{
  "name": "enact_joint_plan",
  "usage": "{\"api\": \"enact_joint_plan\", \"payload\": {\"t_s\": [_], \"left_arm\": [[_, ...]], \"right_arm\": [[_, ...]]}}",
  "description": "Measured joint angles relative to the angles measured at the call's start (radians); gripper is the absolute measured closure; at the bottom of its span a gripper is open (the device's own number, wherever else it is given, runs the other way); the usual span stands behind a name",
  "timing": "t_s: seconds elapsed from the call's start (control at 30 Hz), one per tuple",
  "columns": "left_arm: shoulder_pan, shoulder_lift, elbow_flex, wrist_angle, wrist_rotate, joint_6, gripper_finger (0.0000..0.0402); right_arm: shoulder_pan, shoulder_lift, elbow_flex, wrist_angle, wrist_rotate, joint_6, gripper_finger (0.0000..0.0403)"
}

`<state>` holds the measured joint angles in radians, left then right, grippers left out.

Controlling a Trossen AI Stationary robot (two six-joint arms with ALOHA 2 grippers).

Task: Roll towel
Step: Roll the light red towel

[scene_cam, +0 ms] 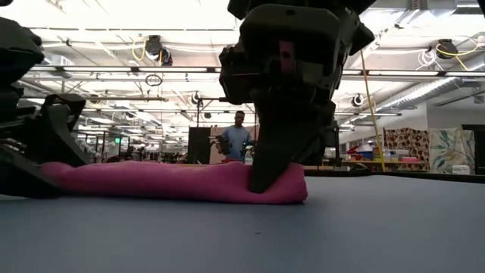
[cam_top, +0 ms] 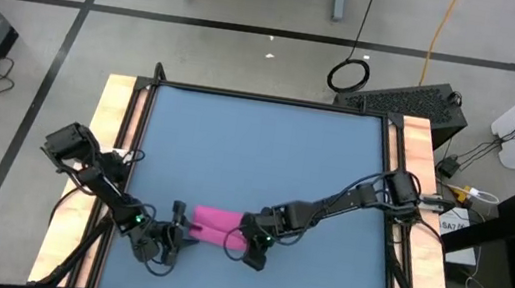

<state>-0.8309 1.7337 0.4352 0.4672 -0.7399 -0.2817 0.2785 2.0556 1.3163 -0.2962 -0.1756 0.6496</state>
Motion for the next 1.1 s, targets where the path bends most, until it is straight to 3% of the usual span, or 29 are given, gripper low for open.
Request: {"api": "enact_joint_plan", "payload": {"t_s": [0.13,0.3,0.5,0.67,1.1], "left_arm": [[0.007,0.001,0.001,-0.002,0.018,-0.001,0.0266],[0.011,0.001,0.001,-0.037,0.017,-0.07,0.0362],[0.013,0.0,0.002,-0.108,0.015,-0.209,0.036],[0.027,-0.028,0.0,-0.111,0.043,-0.236,0.0328],[0.094,-0.119,-0.002,-0.176,0.193,-0.316,0.0319]], "right_arm": [[0.021,-0.018,-0.001,-0.013,0.092,-0.035,0.0352],[0.075,-0.06,0.009,-0.064,0.235,-0.123,0.0279],[0.181,-0.066,0.039,-0.077,0.45,-0.283,0.0206],[0.226,-0.066,0.043,-0.081,0.578,-0.274,0.0189],[0.191,0.005,0.044,-0.085,0.573,-0.298,0.019]]}}
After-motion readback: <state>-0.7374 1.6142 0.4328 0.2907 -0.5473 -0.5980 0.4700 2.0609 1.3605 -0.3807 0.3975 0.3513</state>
